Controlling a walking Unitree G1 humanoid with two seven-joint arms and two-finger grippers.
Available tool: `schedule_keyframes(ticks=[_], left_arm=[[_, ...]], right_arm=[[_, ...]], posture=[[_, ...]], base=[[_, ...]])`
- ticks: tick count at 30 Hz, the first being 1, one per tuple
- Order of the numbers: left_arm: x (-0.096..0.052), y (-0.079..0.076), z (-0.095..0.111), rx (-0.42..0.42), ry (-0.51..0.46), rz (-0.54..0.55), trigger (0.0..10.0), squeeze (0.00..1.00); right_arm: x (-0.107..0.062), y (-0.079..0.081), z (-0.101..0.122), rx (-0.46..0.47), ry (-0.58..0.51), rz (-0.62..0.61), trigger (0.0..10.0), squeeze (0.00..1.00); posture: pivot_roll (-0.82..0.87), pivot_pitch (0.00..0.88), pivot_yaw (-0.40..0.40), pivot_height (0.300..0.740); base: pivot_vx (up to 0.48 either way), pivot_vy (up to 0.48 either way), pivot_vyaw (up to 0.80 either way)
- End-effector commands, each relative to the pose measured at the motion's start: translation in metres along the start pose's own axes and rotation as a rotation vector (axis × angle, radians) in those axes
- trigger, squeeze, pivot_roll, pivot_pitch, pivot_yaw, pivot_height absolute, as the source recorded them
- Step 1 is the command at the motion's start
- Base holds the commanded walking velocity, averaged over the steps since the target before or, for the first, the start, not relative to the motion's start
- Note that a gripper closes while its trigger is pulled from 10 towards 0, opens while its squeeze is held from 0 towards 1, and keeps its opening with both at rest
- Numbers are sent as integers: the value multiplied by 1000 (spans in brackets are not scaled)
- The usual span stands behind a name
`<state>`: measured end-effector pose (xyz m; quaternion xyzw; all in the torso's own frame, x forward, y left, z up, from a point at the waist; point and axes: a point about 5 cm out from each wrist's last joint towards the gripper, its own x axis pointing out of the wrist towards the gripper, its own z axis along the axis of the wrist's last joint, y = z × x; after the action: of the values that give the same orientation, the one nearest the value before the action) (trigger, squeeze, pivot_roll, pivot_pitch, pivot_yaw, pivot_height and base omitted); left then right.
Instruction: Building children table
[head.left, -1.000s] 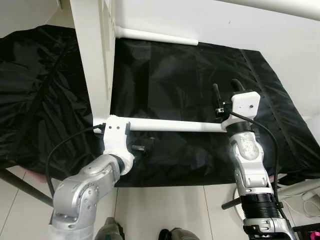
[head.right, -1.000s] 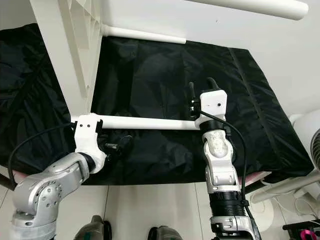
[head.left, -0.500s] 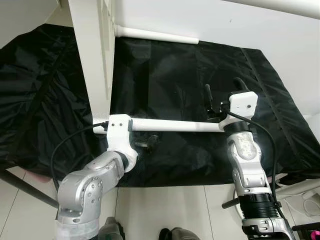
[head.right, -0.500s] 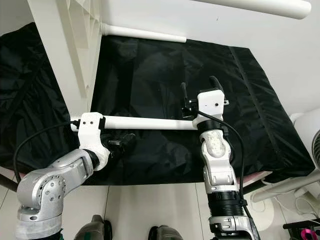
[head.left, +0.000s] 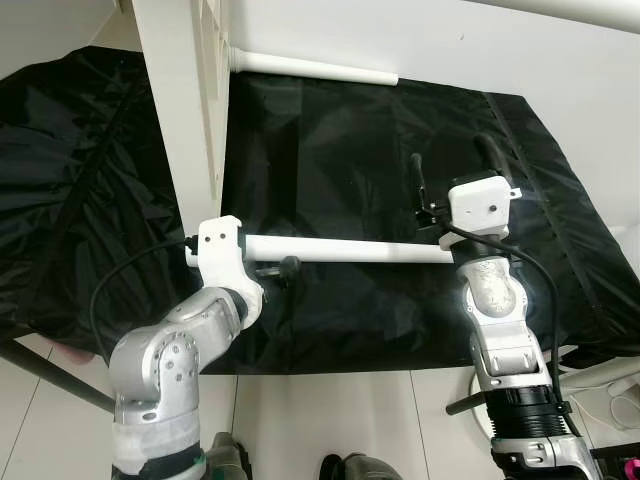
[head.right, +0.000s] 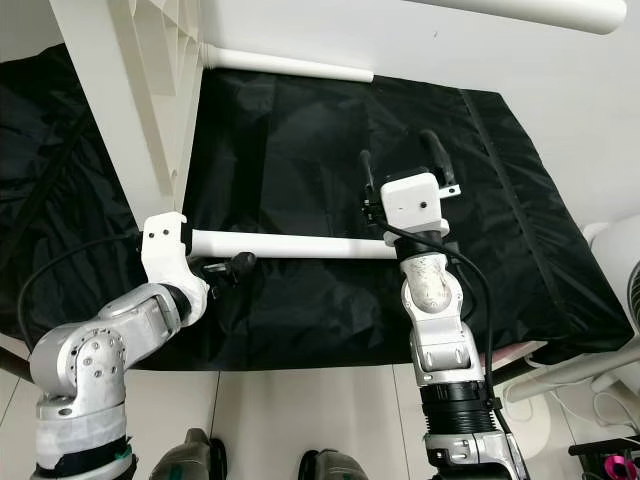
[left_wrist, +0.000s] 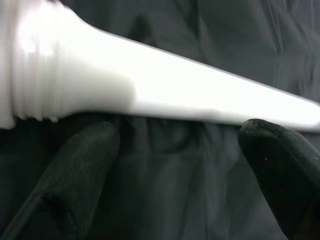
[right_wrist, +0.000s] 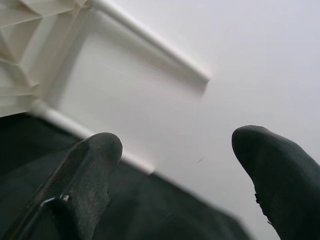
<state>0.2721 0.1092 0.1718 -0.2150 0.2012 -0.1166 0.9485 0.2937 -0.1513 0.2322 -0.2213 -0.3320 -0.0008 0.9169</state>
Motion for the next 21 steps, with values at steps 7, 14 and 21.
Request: schedule_keyframes(ticks=[7, 14, 21], left_arm=[[9, -4, -12, -81, 56, 17, 10000, 0], [12, -7, -14, -94, 68, 19, 10000, 0], [12, -8, -12, -112, 63, 11, 10000, 0]], right_arm=[[12, -17, 35, -179, -200, -109, 10000, 0], [19, -17, 65, -316, -365, -138, 10000, 0], [32, -4, 88, -402, -513, -92, 10000, 0]], posture=[[39, 117, -54, 740], [31, 120, -49, 740], [27, 124, -55, 740]], base=[[0, 0, 0], [0, 0, 0], [0, 0, 0]])
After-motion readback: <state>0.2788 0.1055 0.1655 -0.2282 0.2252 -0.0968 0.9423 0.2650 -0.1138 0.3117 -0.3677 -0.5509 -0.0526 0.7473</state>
